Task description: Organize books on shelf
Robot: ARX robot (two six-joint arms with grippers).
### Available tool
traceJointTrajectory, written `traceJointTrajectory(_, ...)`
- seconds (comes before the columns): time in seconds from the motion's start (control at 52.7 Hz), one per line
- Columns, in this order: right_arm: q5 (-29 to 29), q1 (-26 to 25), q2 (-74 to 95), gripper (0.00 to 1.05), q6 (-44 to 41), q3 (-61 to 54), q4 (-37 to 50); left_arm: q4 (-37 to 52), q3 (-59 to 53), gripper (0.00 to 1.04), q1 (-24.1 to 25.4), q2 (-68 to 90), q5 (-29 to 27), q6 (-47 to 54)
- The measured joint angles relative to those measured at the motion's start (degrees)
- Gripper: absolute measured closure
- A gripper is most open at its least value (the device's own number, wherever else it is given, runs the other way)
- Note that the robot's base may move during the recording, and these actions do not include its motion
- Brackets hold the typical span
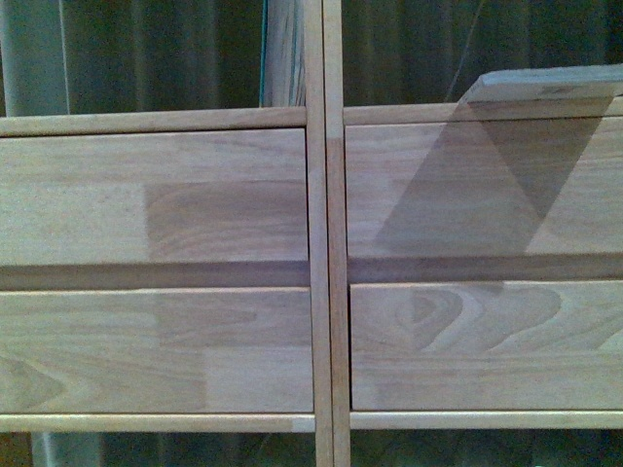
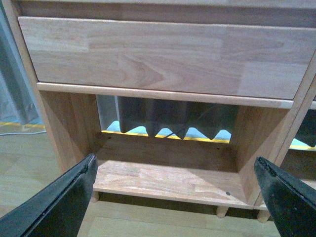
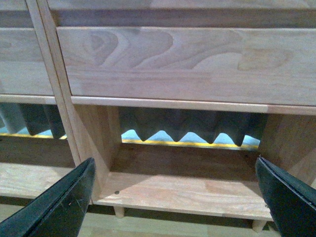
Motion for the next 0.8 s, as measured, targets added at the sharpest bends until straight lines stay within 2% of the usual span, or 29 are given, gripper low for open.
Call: traceJointTrajectory(0.796,0.0,0.0,0.0,0.07,0.0,0.0,0.0,0.0,0.0,0.07,0.0,0.0,0.0,0.0)
